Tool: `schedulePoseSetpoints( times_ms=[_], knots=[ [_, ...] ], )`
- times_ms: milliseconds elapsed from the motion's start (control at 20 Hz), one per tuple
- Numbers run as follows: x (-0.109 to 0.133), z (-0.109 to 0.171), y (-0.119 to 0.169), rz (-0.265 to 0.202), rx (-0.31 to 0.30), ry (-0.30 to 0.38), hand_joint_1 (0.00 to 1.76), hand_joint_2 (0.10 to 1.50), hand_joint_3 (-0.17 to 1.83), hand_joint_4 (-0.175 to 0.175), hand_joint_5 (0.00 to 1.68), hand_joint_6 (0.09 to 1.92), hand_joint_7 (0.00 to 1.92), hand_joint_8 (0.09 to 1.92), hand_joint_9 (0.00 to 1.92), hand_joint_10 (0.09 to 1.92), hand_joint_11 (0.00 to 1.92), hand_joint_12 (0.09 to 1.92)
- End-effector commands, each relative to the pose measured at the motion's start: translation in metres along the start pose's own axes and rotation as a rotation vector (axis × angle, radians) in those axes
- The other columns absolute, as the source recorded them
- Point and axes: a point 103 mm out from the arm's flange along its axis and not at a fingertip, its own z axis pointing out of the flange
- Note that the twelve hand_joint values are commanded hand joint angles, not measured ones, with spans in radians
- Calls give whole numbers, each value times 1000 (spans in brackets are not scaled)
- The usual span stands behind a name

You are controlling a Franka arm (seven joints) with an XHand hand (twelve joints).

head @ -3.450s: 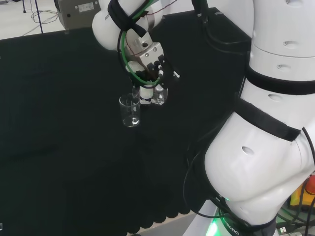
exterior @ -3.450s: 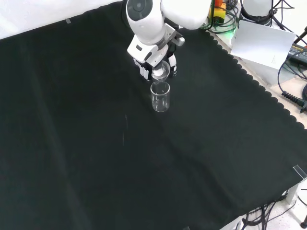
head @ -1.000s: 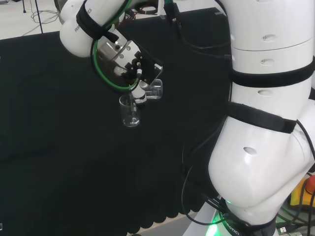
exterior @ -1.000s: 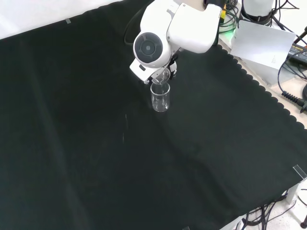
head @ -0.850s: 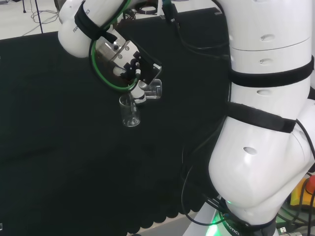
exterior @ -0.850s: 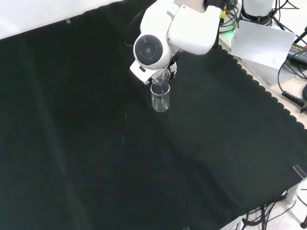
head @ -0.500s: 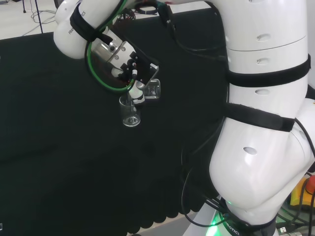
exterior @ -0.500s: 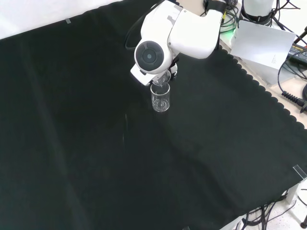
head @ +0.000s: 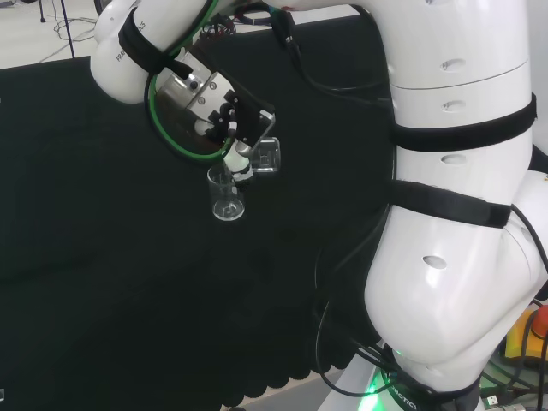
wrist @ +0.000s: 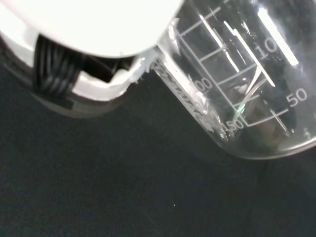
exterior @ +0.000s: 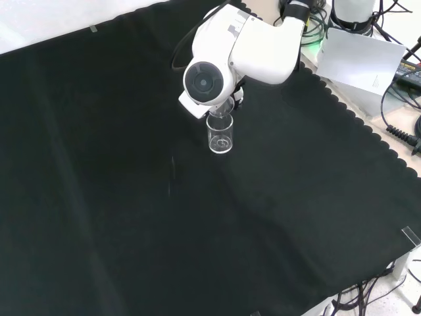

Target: Pour the water from the handheld beaker into the one on the table.

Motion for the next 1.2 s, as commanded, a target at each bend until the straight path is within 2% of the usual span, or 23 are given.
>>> schedulePoseSetpoints(
  times_ms=[50,350,1200],
  knots=[
    [-6,6,0,-2,2,-8,1340,435,941,-128,1405,449,1536,467,1786,110,1454,671],
    [3,-3,-2,2,3,-27,1340,436,940,-127,1404,449,1535,466,1786,110,1453,671],
    [1,-4,-1,3,15,-65,1339,438,937,-124,1404,448,1535,465,1784,111,1453,672]
  ],
)
